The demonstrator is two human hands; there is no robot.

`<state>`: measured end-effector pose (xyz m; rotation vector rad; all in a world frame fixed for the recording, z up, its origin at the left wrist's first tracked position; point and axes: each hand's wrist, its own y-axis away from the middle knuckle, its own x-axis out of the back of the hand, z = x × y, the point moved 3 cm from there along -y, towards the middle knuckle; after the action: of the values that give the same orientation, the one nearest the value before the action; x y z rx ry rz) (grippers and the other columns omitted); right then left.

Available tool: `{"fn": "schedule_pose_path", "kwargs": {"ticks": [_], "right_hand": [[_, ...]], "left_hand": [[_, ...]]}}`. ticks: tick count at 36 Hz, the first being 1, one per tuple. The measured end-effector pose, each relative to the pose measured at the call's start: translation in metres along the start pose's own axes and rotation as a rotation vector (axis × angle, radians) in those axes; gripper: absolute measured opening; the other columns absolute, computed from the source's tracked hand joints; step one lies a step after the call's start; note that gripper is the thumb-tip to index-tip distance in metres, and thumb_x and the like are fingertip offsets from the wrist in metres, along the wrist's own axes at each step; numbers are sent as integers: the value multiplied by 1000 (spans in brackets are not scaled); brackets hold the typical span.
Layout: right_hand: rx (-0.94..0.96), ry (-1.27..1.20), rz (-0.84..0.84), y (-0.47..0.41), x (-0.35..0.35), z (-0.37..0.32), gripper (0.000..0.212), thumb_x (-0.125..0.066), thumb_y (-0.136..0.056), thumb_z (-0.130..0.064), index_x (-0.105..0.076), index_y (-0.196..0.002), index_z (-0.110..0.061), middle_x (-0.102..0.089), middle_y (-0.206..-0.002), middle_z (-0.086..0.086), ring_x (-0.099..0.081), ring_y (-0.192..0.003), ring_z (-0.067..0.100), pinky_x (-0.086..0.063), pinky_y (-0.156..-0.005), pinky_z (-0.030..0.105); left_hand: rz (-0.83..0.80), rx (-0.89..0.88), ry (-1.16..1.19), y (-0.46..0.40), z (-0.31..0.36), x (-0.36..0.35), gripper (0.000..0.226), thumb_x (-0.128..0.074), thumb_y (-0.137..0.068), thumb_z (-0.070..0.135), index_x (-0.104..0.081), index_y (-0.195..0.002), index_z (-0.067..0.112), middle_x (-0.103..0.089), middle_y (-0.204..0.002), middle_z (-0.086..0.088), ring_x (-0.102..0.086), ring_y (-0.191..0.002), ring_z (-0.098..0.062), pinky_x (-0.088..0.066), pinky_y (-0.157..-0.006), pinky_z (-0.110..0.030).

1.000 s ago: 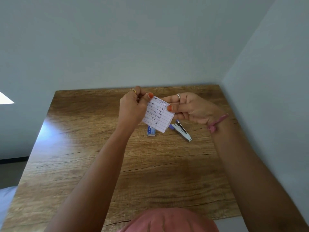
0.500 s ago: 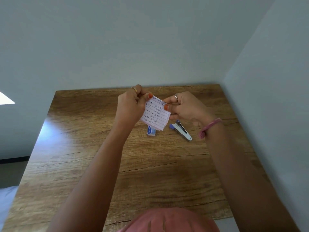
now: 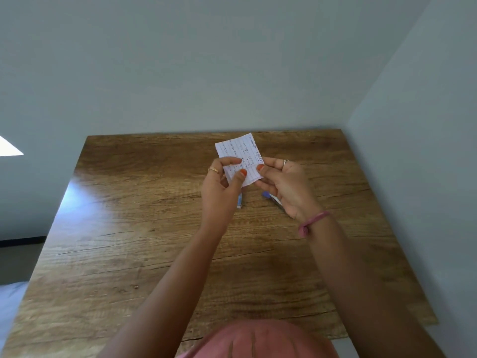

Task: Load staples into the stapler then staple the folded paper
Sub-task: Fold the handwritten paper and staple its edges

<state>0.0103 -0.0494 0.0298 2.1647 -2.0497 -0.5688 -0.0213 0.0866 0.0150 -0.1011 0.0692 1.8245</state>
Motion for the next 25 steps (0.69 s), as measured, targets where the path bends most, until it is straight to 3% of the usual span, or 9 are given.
{"fn": "schedule_pose_path", "kwargs": {"ticks": [2,5,7,11,14,16,19,22,25], "right_hand": [[11,27,-25,0,1,5,14,-61,-91,-4,-66,-100,-13,-77,-88,1,-74,-86,16,-57,-67,21],[20,64,-85,-2,10,6,13,-61,-92,-11,-66,-104,-14,-77,-95,2,-73,-90,17,-58,-69,23],[65,163,-27,-5,24,5,14,-60,-94,-19,-67,-105,-17,-76,-98,2,-73,-89,13,-57,-70,22],[241,856,251,-14,61,11,24,-62,-92,-27,-65,-114,-18,-70,-104,-5,-67,-86,4,-49,-68,13],[99,1153,133,-18,71,30,57,-71,-84,-36,-52,-133,-15,-63,-123,4,-62,-105,19,-51,-82,28],[44,1260,28,-18,69,45,70,-75,-78,-41,-47,-137,-16,-57,-128,7,-58,-110,22,-49,-85,30],[104,1361,56,-17,63,56,65,-72,-82,-38,-46,-137,-14,-53,-125,7,-53,-111,21,-41,-84,25],[162,1332,134,-19,61,57,52,-66,-89,-26,-49,-136,-12,-54,-123,9,-53,-110,24,-40,-86,27],[150,1153,113,-20,63,57,40,-64,-90,-18,-57,-129,-14,-61,-116,6,-58,-104,23,-45,-86,30]], "left_hand": [[23,52,15,-1,-4,1,26,-62,-92,6,-68,-99,30,-69,-103,15,-70,-94,-11,-60,-77,-35],[43,102,44,-6,-5,7,26,-60,-94,8,-69,-103,31,-68,-107,12,-70,-90,-5,-58,-70,-25],[60,132,82,-9,-4,12,27,-59,-94,8,-69,-102,31,-67,-108,12,-69,-86,0,-56,-65,-20],[64,158,89,-14,-2,18,28,-57,-95,7,-69,-102,31,-64,-110,13,-69,-91,-4,-57,-67,-20],[47,174,72,-15,-4,22,25,-59,-94,7,-70,-106,27,-65,-113,7,-67,-96,-10,-56,-68,-20],[31,187,70,-15,-5,23,24,-61,-93,7,-70,-105,26,-66,-113,5,-69,-93,-10,-56,-68,-21],[9,197,78,-16,-4,24,26,-69,-86,7,-70,-104,26,-67,-111,6,-72,-89,-9,-57,-66,-23],[-4,196,64,-16,-2,26,32,-74,-81,5,-69,-104,26,-66,-111,6,-73,-89,-11,-59,-66,-25],[-26,188,45,-17,1,29,36,-73,-81,0,-69,-109,23,-66,-110,5,-73,-90,-14,-60,-68,-28]]}}
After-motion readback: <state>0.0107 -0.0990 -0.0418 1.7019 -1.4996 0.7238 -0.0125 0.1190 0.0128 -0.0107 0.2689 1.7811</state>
